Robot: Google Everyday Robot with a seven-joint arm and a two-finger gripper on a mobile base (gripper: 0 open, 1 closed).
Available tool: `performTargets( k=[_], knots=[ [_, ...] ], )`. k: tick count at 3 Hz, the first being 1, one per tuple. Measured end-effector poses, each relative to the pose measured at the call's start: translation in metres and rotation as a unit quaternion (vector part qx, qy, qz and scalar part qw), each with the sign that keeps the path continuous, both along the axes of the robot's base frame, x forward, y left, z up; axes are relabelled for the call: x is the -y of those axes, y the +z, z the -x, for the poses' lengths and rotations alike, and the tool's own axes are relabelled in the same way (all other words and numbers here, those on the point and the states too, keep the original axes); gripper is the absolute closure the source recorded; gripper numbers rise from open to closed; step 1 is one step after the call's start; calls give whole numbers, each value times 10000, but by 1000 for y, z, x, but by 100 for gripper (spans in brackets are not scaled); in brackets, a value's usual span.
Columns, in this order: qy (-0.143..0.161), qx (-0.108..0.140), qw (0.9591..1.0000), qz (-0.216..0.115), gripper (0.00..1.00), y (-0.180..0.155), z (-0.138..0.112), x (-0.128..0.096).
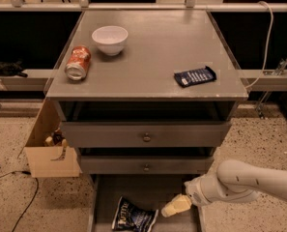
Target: Pick blue chip bag from bottom drawer and place on counter
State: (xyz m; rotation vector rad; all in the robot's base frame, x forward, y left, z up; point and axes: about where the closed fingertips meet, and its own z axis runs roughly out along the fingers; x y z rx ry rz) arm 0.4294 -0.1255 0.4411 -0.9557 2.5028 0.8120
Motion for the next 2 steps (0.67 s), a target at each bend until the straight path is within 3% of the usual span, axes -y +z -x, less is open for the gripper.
performTargets(
  k=[1,2],
  knots=[
    [64,-83,9999,-88,0,-32,6,-23],
    [115,-137,9998,-70,0,-86,-2,-42]
  ],
)
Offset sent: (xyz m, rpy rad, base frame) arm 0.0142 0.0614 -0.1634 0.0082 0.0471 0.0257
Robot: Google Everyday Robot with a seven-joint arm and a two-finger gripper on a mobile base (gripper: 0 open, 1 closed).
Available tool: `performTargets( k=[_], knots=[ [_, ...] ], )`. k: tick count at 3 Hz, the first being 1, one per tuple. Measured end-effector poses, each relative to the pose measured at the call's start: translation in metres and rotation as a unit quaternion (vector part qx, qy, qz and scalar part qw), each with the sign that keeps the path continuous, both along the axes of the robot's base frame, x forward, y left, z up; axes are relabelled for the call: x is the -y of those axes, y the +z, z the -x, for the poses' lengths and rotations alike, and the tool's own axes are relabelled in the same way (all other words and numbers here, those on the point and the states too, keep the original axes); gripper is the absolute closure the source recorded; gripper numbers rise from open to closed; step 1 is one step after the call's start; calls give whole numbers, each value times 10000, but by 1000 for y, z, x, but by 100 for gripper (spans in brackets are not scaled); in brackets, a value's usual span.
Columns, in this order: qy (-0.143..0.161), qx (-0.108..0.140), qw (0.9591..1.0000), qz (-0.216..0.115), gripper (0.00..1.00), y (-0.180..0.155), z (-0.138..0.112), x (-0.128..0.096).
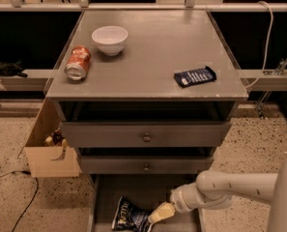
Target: Pick blue chip bag from bottom drawer and place on counter
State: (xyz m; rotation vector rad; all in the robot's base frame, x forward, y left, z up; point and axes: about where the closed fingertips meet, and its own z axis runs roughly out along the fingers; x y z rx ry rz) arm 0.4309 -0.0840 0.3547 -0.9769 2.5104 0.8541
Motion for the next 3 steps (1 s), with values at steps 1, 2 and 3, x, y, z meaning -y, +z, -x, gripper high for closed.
performTargets(
  k=[1,2,3],
  knots=[
    [66,30,9999,137,0,-46,-17,-7],
    [66,26,9999,135,0,-46,-17,-7],
    [-133,187,9995,-209,0,-49,-12,-12]
  ],
)
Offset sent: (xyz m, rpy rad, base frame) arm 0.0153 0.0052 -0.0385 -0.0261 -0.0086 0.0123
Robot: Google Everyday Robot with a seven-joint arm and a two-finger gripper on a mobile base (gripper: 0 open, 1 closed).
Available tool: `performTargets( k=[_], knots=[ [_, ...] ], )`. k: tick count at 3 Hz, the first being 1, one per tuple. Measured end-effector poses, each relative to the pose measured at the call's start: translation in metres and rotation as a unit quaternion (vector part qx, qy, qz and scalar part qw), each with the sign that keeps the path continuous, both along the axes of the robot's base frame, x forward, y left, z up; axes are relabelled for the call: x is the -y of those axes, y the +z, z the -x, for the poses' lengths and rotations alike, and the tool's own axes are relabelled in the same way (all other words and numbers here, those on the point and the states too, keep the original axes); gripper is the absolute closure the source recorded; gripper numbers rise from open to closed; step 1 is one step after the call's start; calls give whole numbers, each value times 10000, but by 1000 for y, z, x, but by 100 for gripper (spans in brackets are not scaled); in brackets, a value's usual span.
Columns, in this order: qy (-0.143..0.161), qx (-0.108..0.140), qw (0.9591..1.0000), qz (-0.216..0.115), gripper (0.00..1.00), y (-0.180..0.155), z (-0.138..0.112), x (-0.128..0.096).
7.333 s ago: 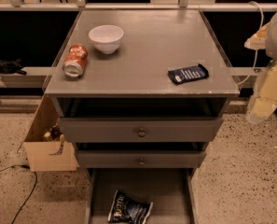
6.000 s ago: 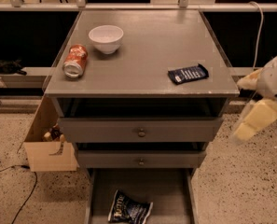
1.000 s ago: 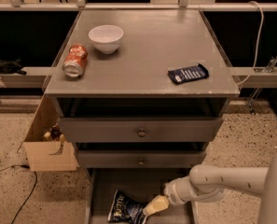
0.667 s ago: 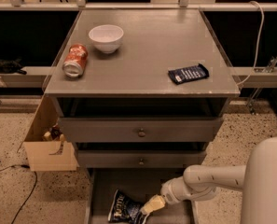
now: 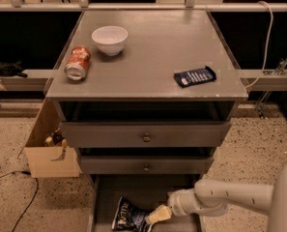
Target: Pick blue chip bag from bottom drawer and place on counter
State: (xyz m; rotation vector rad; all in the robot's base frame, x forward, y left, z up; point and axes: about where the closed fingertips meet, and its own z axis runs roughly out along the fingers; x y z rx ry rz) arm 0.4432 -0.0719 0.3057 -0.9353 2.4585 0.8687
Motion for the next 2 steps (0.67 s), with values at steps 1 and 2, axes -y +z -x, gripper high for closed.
performTargets(
  k=[1,2],
  knots=[
    [-608,607,9928,-839,0,3,7,-5],
    [-533,551,9938,-801,0,0,9,-10]
  ],
)
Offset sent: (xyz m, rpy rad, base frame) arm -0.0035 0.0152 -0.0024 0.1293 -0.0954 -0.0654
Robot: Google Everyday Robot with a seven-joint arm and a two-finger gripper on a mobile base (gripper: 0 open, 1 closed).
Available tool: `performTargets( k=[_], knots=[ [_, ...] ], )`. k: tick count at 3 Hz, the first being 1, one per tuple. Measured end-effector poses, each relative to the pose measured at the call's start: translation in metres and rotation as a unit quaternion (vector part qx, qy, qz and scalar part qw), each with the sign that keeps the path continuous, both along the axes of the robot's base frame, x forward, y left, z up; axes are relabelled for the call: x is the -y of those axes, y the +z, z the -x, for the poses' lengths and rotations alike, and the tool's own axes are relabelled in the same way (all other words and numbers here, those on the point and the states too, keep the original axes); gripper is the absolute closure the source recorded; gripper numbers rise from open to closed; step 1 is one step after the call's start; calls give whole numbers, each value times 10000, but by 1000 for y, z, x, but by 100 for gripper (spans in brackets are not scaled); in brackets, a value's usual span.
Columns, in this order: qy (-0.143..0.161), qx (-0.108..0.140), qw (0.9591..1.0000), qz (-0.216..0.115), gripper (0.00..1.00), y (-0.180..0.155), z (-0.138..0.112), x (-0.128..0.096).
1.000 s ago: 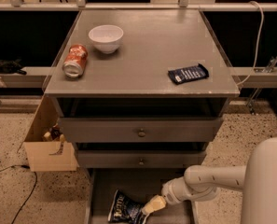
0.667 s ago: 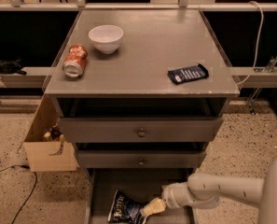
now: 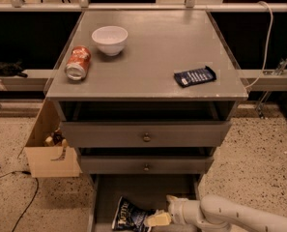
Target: Pick blue chip bag from bottom drawer and place on counter
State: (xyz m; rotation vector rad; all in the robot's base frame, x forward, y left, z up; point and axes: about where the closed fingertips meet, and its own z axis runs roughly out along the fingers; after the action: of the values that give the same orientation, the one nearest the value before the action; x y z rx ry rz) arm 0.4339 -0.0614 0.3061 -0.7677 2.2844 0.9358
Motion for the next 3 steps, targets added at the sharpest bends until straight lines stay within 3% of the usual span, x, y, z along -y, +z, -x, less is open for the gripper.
performTargets(
  k=[1,3],
  knots=[
    [-53,-411,9991,28,0,-44,16,-13],
    [-358,-867,9954,165,0,-116,28,-27]
  ],
)
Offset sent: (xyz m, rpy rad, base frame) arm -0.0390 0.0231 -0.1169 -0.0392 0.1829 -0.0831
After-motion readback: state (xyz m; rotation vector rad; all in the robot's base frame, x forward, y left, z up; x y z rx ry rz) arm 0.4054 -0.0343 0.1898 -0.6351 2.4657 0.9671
